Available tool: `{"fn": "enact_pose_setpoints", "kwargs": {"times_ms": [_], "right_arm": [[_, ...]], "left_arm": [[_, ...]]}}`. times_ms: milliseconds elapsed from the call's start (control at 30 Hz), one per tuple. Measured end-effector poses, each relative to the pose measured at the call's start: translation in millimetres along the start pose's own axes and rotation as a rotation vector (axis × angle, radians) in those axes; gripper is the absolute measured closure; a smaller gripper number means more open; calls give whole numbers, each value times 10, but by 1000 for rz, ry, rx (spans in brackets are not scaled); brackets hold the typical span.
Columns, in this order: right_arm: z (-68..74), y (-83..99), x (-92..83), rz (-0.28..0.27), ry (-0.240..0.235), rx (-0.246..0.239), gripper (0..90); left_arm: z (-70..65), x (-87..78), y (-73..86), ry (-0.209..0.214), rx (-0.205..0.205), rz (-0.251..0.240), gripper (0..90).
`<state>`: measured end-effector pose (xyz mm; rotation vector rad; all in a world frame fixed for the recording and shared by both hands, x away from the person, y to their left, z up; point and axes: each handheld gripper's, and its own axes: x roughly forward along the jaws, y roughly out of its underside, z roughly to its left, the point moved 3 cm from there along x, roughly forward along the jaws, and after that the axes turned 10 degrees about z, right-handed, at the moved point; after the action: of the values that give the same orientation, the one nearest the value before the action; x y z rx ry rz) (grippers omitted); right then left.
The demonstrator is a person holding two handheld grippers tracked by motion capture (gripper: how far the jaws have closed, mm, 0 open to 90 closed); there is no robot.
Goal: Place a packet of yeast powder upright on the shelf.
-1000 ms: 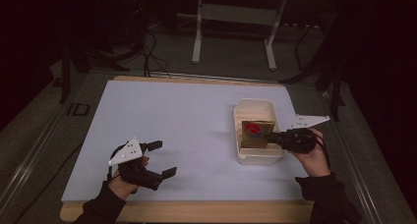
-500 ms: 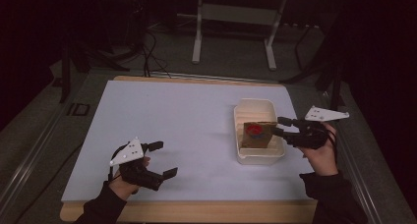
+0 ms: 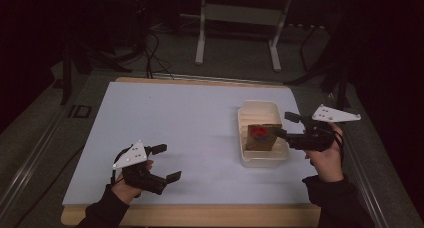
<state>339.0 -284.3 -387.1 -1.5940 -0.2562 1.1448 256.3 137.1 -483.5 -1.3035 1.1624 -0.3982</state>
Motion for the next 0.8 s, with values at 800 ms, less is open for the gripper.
{"fn": "enact_pose_setpoints", "kwargs": {"times_ms": [800], "right_arm": [[603, 125, 6, -28, -99, -48, 137]], "left_arm": [[-12, -13, 7, -5, 0, 0, 2]]}}
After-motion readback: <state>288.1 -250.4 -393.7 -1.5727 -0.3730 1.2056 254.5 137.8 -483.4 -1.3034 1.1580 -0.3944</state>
